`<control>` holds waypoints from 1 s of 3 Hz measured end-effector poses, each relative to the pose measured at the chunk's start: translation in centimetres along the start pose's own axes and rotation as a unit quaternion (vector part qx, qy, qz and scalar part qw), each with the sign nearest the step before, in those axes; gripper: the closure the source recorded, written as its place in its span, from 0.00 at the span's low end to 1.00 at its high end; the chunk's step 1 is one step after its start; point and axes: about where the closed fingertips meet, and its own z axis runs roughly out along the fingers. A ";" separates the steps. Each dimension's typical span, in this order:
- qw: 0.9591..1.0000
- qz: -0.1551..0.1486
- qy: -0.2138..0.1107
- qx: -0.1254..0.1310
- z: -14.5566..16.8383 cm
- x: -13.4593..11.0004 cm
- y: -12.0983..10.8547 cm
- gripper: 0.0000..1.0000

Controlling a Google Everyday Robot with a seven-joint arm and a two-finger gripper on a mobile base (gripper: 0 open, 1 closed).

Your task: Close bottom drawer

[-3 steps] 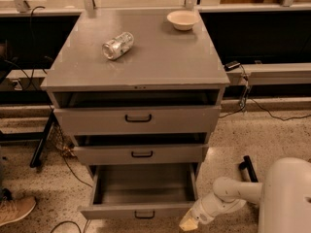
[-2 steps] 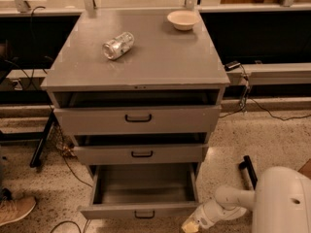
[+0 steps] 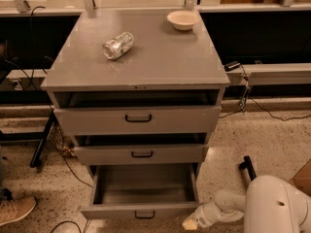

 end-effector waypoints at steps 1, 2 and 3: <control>1.000 0.000 -0.020 0.019 0.1 -1.5 -1.5 1.00; 1.000 0.000 -0.020 0.019 0.2 -1.5 -1.5 1.00; 0.998 -0.005 -0.047 0.029 0.8 -2.7 -2.3 1.00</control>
Offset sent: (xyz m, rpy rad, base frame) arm 0.1103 0.0041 0.0289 0.0441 -0.2655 -0.1300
